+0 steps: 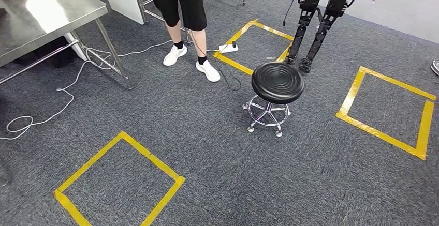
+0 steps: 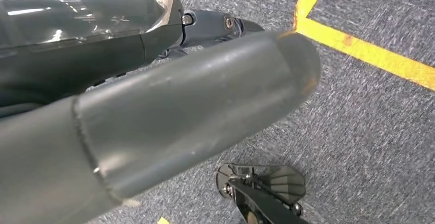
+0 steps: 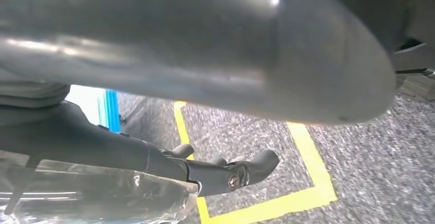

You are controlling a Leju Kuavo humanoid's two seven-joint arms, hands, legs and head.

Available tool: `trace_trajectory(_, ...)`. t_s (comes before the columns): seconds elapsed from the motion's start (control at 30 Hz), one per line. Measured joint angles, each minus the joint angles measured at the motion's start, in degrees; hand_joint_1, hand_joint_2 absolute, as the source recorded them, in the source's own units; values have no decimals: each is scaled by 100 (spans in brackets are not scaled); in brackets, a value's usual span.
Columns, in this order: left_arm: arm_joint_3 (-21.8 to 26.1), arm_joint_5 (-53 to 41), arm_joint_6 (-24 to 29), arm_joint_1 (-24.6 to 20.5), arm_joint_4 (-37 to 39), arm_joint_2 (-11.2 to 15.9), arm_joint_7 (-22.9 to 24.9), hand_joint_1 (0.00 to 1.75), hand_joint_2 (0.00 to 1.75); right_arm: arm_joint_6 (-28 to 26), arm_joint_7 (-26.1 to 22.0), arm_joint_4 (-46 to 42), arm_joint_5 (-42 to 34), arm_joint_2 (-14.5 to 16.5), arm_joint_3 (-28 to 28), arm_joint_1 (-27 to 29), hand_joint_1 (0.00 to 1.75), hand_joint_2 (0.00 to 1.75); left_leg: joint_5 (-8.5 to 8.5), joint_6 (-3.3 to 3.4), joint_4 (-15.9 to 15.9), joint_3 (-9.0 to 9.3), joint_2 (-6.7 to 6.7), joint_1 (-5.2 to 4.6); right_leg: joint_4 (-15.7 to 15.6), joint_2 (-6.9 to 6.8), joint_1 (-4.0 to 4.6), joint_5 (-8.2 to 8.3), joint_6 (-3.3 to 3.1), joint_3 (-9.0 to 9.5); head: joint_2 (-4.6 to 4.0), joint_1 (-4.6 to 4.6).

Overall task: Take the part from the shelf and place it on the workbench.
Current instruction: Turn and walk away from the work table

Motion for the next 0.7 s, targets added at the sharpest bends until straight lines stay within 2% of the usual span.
trace_trajectory(0.03, 0, 2, 4, 1, 0, 3, 20, 0, 0, 3, 3, 0, 6, 3, 0, 6, 0, 0, 171, -3, -205, 98, -20, 13, 13, 75, -6, 1, 4, 4, 0, 0)
trace_trajectory(0.07, 0, 2, 7, 1, 0, 5, 43, 0, 0, 7, 10, 0, 13, 5, 0, 9, 0, 0, 380, -10, -543, 254, -99, 38, 33, 149, -12, 0, 9, 0, 0, -2)
trace_trajectory(0.1, 0, 3, 9, 3, 0, 7, 62, 0, 0, 11, 23, 0, 18, 7, 0, 3, 0, 0, 539, -22, -898, 411, -239, 62, 71, 221, 0, -7, 30, -20, 0, -5)
trace_trajectory(0.13, 0, 5, 11, 4, 0, 7, 79, 0, 0, 16, 41, 0, 25, 9, 0, -12, 0, 0, 637, -23, -1170, 524, -361, 78, 105, 291, 11, -9, 63, -53, 0, -4)
trace_trajectory(0.17, 1, 8, 15, 6, 0, 7, 95, 0, 0, 21, 62, 0, 32, 9, 0, -24, 0, 0, 663, -14, -1321, 576, -450, 79, 128, 353, 23, -5, 107, -104, 0, -5)
trace_trajectory(0.2, 1, 12, 19, 6, 0, 7, 105, 0, 0, 26, 81, 0, 36, 8, 0, -31, 0, 0, 645, 15, -1365, 582, -462, 56, 135, 416, 33, 8, 164, -153, 0, -5)
trace_trajectory(0.23, 2, 16, 25, 4, 0, 7, 113, 0, 0, 31, 97, 1, 43, 8, 0, -25, 0, 0, 654, 65, -1376, 577, -397, 35, 122, 479, 29, 32, 217, -200, 0, -3)
trace_trajectory(0.27, 2, 21, 31, 1, 0, 5, 116, 0, 0, 35, 108, 2, 49, 5, 1, -14, 0, 0, 678, 122, -1400, 579, -326, 21, 131, 473, 24, 42, 257, -238, 0, -3)
trace_trajectory(0.33, 5, 34, 39, -2, 0, 4, 109, 0, 0, 40, 115, 4, 66, 3, 2, -7, 0, 0, 726, 232, -1445, 579, -180, 15, 369, 253, 28, -82, 271, -381, 0, 10)
trace_trajectory(0.4, 19, 60, 42, 10, 0, 8, 96, 0, 0, 41, 115, 3, 83, 2, 4, -25, 0, 0, 738, 286, -1454, 565, -8, 2, 1020, -21, 26, -407, 230, -701, 0, 29)
trace_trajectory(0.47, 35, 81, 42, 21, 0, 13, 83, 0, 0, 42, 112, 2, 104, -1, 7, -38, 0, 0, 736, 296, -1452, 551, 173, -11, 1635, -91, 16, -639, 248, -985, 0, 33)
trace_trajectory(0.5, 39, 89, 42, 21, 0, 12, 78, 0, 0, 42, 110, 3, 116, -5, 10, -38, 0, 0, 734, 295, -1452, 547, 251, -14, 1702, -108, 13, -641, 286, -994, 0, 36)
trace_trajectory(0.53, 42, 97, 40, 19, 0, 8, 76, 0, 0, 43, 108, 3, 129, -11, 13, -33, 0, 0, 732, 290, -1451, 550, 321, -14, 1526, -137, 9, -554, 337, -873, 0, 36)
trace_trajectory(0.57, 43, 105, 39, 16, 0, 1, 78, 0, 0, 45, 107, 4, 141, -20, 19, -28, 0, 0, 727, 281, -1451, 559, 386, -11, 1170, -205, 4, -424, 384, -659, 0, 39)
trace_trajectory(0.6, 45, 113, 40, 14, 0, -5, 85, 0, 0, 52, 106, 4, 153, -27, 28, -27, 0, 0, 717, 262, -1449, 574, 444, -21, 755, -344, 6, -295, 400, -426, 0, 48)
trace_trajectory(0.63, 49, 117, 42, 13, 1, -10, 97, 0, 0, 62, 106, 3, 167, -33, 40, -32, 0, 0, 700, 231, -1446, 591, 505, -35, 410, -468, 27, -183, 387, -233, 0, 50)
trace_trajectory(0.67, 54, 119, 45, 11, 1, -13, 112, 0, 0, 74, 106, 3, 181, -36, 51, -41, 0, 0, 686, 194, -1444, 608, 559, -53, 207, -555, 43, -120, 344, -125, 0, 44)
trace_trajectory(0.7, 60, 120, 50, 5, 1, -15, 129, 0, 0, 85, 105, 2, 196, -37, 61, -47, 0, 0, 673, 158, -1447, 628, 614, -67, 131, -587, 66, -91, 287, -107, 0, 39)
